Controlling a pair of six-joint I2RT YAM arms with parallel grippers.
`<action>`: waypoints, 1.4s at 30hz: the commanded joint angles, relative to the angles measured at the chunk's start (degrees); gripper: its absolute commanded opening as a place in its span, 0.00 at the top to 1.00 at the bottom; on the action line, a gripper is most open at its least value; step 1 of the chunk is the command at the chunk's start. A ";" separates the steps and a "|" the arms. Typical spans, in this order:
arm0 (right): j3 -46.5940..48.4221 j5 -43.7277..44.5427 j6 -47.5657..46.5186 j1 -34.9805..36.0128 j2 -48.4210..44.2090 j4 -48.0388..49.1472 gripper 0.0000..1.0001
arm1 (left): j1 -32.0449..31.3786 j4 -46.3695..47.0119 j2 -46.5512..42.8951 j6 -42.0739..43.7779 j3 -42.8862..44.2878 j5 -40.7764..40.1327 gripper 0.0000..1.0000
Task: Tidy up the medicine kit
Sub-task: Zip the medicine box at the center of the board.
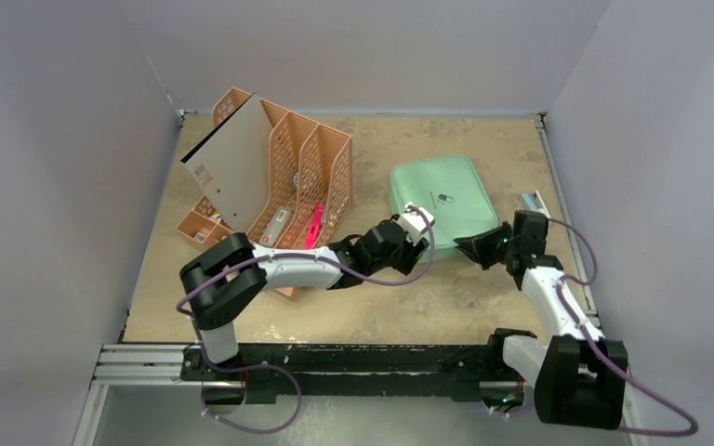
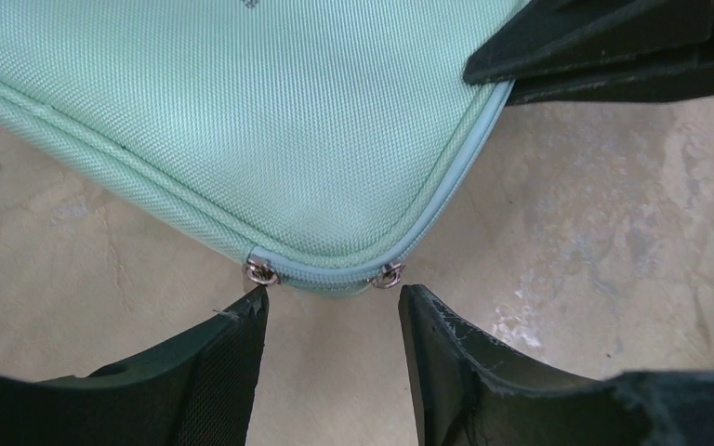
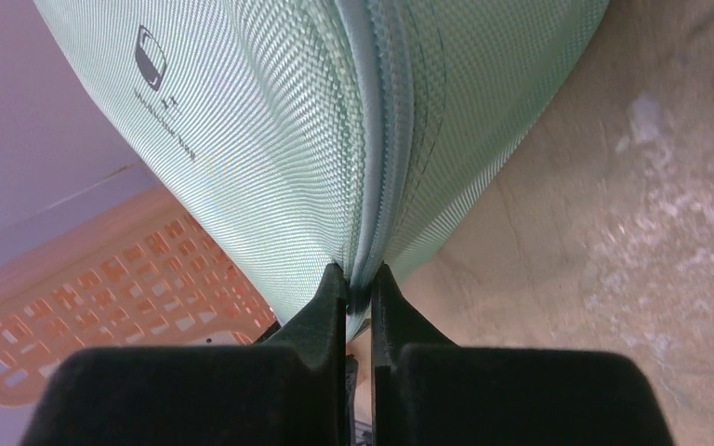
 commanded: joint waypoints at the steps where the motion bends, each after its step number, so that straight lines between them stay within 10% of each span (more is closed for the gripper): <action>1: -3.02 -2.14 1.44 1.59 -6.48 -1.92 1.00 | -1.84 3.95 -4.30 -4.14 -2.12 -1.95 0.46; 16: -6.63 -0.67 6.38 5.54 -9.15 0.08 1.00 | -7.32 1.74 2.46 -6.77 3.66 -19.50 0.45; 24: -7.26 -2.02 5.09 5.80 -7.73 1.88 1.00 | -7.36 4.18 5.57 -8.35 4.80 -23.22 0.59; 33: -8.84 -4.96 3.47 5.80 -6.69 5.21 1.00 | -7.34 8.69 5.32 -5.11 4.57 -22.79 0.99; 42: -9.01 -6.56 -0.19 5.80 -9.06 1.64 1.00 | -7.32 9.12 3.14 -3.34 3.44 -24.60 1.00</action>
